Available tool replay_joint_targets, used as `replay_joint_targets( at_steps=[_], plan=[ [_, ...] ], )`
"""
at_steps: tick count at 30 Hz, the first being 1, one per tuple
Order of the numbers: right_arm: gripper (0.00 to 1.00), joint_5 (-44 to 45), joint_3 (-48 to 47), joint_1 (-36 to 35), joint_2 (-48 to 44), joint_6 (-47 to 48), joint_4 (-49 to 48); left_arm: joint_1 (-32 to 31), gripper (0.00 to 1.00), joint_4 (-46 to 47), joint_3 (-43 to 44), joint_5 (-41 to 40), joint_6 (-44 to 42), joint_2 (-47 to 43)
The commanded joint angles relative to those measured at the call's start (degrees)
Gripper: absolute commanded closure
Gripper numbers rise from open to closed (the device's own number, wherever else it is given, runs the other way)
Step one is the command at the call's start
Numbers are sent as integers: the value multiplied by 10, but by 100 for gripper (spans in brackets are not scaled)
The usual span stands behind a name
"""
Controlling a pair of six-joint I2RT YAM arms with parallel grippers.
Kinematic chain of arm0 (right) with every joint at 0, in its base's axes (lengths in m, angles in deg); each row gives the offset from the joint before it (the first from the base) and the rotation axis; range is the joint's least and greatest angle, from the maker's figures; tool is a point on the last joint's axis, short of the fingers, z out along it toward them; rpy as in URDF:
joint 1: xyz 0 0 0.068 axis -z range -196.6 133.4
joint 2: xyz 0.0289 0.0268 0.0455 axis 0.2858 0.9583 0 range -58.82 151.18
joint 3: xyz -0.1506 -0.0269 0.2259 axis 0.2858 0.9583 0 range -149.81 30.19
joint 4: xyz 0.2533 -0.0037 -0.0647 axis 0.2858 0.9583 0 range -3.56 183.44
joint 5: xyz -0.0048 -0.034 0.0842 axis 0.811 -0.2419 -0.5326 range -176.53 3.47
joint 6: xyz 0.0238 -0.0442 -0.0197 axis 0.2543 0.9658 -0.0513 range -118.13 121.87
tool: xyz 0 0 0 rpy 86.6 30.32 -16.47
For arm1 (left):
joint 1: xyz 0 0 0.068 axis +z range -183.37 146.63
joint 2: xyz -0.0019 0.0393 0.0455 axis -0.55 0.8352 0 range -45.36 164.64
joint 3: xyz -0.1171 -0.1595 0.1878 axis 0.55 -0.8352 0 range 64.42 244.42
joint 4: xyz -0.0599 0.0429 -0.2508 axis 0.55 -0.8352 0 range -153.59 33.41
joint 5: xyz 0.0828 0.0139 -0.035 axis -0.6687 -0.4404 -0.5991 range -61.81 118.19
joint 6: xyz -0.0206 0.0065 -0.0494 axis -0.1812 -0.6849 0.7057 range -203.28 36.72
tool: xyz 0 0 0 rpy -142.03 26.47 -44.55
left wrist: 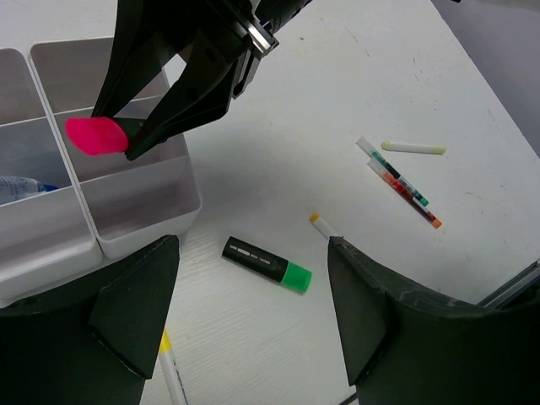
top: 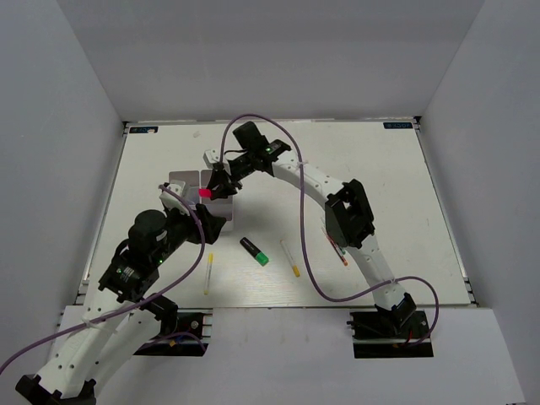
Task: Sort the stationery into containers
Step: Place the pen in the storage box, then pick up the pen from the center of the board.
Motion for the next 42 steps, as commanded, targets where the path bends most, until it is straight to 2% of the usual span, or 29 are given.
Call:
replay_joint_targets(
  at_steps=[1, 4, 8, 13, 18, 20, 21, 24, 25, 26, 27, 28, 29, 32, 33, 35, 36, 37, 38, 39, 40, 41, 42],
  plan=[
    [70, -22, -7, 7, 6, 9, -15, 2, 19, 6, 9, -3, -4, 5],
    [67, -26, -5, 13, 5, 7, -15, 2, 19, 6, 9, -8, -4, 5],
    [54, -27, 0, 14, 4, -1, -19, 2, 19, 6, 9, -8, -4, 11],
    [49, -31, 9, 14, -2, -6, -18, 2, 19, 6, 9, -8, -4, 16],
    [49, -36, 3, 16, -21, -10, -1, 2, 19, 12, 9, -2, -4, 16],
    [50, -26, 6, 20, -50, -17, 3, 2, 23, 18, 4, 4, -4, 16],
    [52, -20, 10, 22, -71, -38, 2, 2, 26, 19, 4, 10, -4, 16],
    [55, 44, 51, 30, -140, -95, -18, 2, 45, 32, 4, 30, 16, 37],
    [55, 89, 65, 37, -158, -113, -28, 2, 51, 45, 4, 39, 16, 44],
    [59, 132, 120, 40, -210, -149, -60, 2, 60, 50, 4, 46, 26, 63],
    [62, 182, 136, 43, -229, -193, -74, 2, 66, 50, 4, 40, 40, 76],
    [83, 215, 176, 51, -246, -251, -104, 2, 75, 50, 9, 40, 65, 94],
    [98, 326, 214, 55, -297, -281, -111, -6, 77, 50, 9, 40, 74, 134],
    [100, 389, 296, 82, -357, -363, -104, -12, 85, 45, 22, 67, 119, 195],
    [100, 392, 356, 90, -382, -370, -100, -12, 85, 51, 22, 82, 132, 212],
    [100, 380, 396, 118, -417, -406, -77, -19, 89, 51, 22, 87, 172, 248],
    [100, 362, 453, 126, -456, -419, -73, -26, 91, 51, 16, 87, 186, 258],
    [95, 347, 476, 131, -473, -426, -79, -26, 91, 51, 16, 87, 198, 266],
    [84, 338, 497, 145, -489, -435, -83, -35, 89, 46, 23, 82, 219, 282],
    [48, 331, 545, 149, -522, -440, -95, -40, 86, 46, 23, 77, 229, 289],
    [31, 322, 586, 154, -561, -445, -115, -51, 83, 39, 37, 68, 238, 296],
    [17, 320, 625, 158, -578, -457, -138, -59, 77, 34, 43, 59, 259, 302],
    [10, 318, 642, 163, -611, -458, -146, -66, 56, 25, 48, 40, 270, 317]
  ],
)
